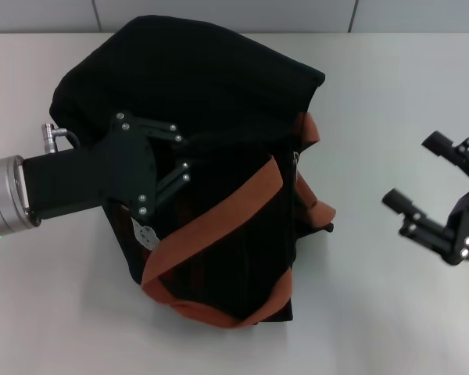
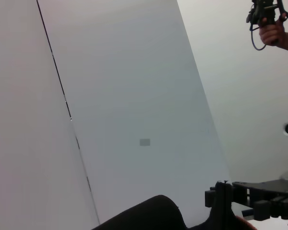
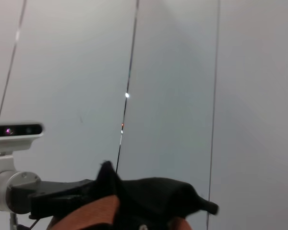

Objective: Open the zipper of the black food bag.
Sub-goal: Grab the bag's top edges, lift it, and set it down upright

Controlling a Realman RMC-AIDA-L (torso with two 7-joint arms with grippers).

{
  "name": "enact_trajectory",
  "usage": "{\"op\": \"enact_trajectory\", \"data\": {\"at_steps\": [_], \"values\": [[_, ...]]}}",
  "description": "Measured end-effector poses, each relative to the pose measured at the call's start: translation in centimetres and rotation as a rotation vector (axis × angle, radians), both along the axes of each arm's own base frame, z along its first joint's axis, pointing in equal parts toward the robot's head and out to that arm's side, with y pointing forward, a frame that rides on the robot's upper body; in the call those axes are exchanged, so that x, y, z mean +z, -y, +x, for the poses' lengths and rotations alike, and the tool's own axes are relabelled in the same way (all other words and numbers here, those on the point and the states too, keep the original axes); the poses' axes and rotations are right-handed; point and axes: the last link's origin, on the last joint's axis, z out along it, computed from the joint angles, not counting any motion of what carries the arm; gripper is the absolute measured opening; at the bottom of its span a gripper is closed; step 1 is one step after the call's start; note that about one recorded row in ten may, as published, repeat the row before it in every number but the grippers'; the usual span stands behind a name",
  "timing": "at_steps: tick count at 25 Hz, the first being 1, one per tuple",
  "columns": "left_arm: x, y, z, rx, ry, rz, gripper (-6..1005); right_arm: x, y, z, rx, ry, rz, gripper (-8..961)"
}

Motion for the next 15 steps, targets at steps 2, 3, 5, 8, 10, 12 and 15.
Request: {"op": "enact_trajectory", "data": {"at_steps": [2, 3, 5, 8, 10, 12, 15], "values": [[-0.3, 0.1, 0.0, 0.002, 0.008, -0.009, 106, -1.1, 0.4, -0.6, 0.021, 0.002, 0.038, 759], [-0.3, 0.1, 0.0, 0.002, 0.008, -0.009, 106, -1.1, 0.4, -0.6, 0.021, 0.002, 0.038, 759], [-0.6, 0.2, 0.0, 0.000, 0.015, -0.013, 107, -1.8, 0.1, -1.0, 0.018, -0.001, 0.030, 757], [-1.1, 0.2, 0.0, -0.002, 0.024, -0.021, 107, -3.1, -0.5, -1.7, 0.013, 0.031, 0.065, 756], [-1.2, 0.2, 0.1, -0.003, 0.024, -0.021, 107, -3.8, -0.7, -1.9, 0.013, 0.063, 0.091, 755], [-1.3, 0.1, 0.1, -0.004, 0.026, -0.024, 107, -4.5, -1.0, -2.0, 0.011, 0.100, 0.109, 754], [-1.4, 0.1, 0.2, -0.006, 0.028, -0.029, 106, -5.2, -1.3, -2.0, 0.001, 0.137, 0.117, 753]]}}
